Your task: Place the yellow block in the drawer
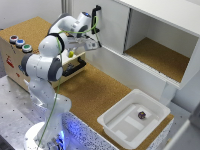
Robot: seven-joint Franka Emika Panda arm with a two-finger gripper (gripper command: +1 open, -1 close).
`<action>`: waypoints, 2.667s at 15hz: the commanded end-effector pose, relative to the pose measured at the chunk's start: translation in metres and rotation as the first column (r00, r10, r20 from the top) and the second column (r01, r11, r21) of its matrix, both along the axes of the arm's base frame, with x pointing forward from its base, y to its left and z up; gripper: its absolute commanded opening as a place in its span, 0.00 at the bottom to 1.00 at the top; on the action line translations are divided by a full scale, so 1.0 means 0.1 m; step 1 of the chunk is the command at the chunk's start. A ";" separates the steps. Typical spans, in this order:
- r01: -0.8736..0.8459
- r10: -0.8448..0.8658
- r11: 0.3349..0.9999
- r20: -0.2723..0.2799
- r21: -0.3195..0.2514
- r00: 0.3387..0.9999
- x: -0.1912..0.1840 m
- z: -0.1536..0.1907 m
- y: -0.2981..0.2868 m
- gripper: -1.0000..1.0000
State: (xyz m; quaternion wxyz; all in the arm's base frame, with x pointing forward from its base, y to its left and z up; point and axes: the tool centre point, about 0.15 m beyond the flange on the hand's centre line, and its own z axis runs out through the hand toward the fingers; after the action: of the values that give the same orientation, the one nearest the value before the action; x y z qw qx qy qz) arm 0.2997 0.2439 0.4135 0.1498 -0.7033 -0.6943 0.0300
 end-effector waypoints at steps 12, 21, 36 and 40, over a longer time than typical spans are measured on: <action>-0.008 0.013 1.000 0.230 -0.021 0.973 -0.77 -1.16 0.47 0.00; -0.012 -0.002 0.999 0.328 0.041 0.945 -0.63 -0.09 0.20 1.00; 0.786 -0.769 0.614 0.170 -0.071 0.616 0.77 0.17 -1.81 1.00; 0.934 -0.929 0.354 0.098 -0.054 0.358 1.00 0.15 -2.78 1.00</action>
State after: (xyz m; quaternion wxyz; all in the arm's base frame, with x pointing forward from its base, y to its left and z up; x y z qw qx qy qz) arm 0.3468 0.0664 0.4286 0.0201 -0.9499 -0.3009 -0.0826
